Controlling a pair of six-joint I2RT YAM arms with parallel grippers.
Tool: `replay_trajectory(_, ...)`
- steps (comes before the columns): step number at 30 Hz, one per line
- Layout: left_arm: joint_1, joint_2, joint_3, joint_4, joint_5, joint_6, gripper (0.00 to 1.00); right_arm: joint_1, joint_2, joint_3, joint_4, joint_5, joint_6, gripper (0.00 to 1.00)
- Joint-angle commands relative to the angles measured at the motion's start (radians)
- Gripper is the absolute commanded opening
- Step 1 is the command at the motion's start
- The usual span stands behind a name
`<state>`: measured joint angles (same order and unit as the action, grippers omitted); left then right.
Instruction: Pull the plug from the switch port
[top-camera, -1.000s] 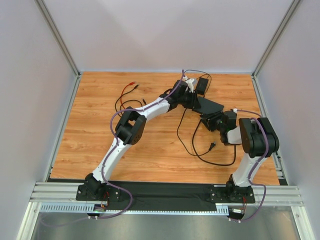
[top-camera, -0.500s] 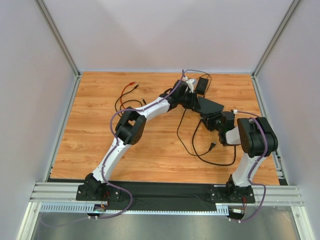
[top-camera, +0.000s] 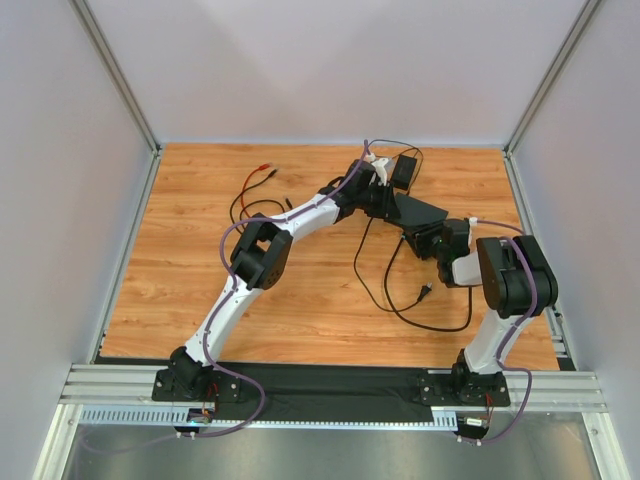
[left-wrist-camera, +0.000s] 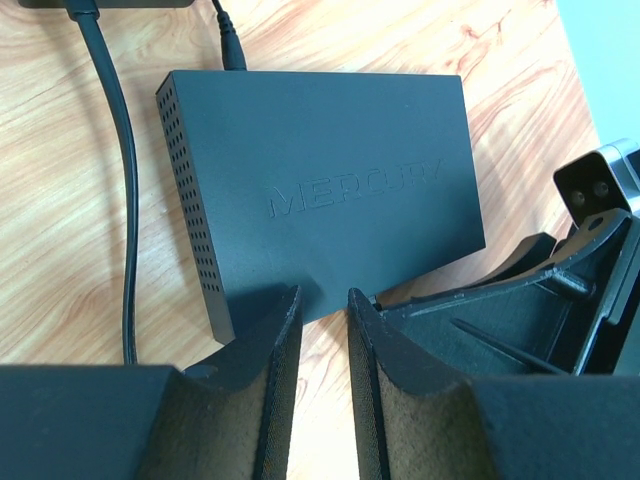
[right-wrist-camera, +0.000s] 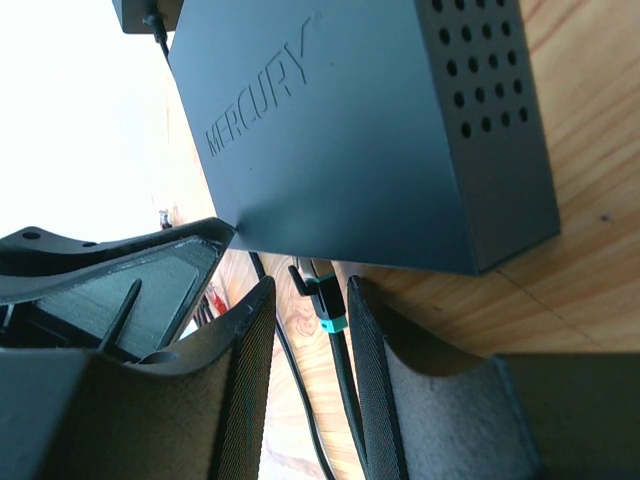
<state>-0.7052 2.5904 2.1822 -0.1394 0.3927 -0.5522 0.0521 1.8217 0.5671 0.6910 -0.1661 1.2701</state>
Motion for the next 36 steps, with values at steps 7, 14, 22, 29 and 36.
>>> replay_trajectory(7,0.015,0.019,0.030,-0.048,0.029,-0.002,0.31,0.005,0.010,0.062,-0.206,0.093,-0.046,0.35)
replay_trajectory(14,0.015,0.019,0.027,-0.049,0.034,0.003,0.31,0.014,0.008,0.091,-0.283,0.099,-0.043,0.31)
replay_trajectory(22,0.016,0.020,0.028,-0.046,0.038,0.003,0.30,0.028,0.008,0.097,-0.308,0.109,-0.044,0.24)
replay_trajectory(29,0.015,0.022,0.028,-0.048,0.040,0.001,0.31,0.031,0.005,0.099,-0.321,0.111,-0.043,0.13)
replay_trajectory(36,0.015,0.036,0.044,-0.048,0.049,-0.012,0.31,0.034,0.025,0.125,-0.386,0.077,-0.043,0.00)
